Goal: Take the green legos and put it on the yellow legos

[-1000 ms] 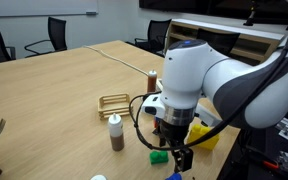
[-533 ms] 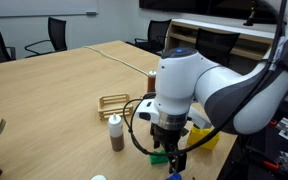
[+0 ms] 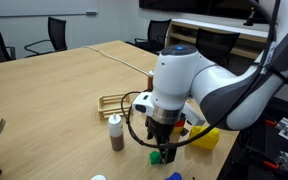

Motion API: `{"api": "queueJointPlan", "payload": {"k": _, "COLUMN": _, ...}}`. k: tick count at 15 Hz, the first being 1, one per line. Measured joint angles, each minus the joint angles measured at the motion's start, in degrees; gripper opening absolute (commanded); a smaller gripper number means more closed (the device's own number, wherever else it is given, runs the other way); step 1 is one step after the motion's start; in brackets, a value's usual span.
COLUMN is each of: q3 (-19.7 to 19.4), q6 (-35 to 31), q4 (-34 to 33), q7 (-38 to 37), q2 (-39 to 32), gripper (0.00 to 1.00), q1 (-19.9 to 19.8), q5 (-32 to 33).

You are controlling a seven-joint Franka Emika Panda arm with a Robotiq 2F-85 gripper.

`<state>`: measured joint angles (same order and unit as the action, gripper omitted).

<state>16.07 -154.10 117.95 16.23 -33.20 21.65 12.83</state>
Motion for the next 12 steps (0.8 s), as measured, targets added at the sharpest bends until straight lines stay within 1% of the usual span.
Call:
{"api": "queueJointPlan", "payload": {"k": 4, "q3": -2.57, "q6": -5.46, "q4": -0.42, "q7": -4.87, "q2": -1.51, "gripper": 1.00, "q1": 1.78, "q5": 1.14}}
{"api": "queueJointPlan", "payload": {"k": 7, "q3": -3.44, "q6": -5.86, "q4": -0.47, "q7": -6.21, "q2": -2.16, "gripper": 1.00, "q1": 2.77, "q5": 1.27}}
{"api": "queueJointPlan", "payload": {"k": 12, "q3": -3.47, "q6": -5.64, "q4": 0.06, "q7": -6.40, "q2": -2.22, "gripper": 1.00, "q1": 3.56, "q5": 1.27}}
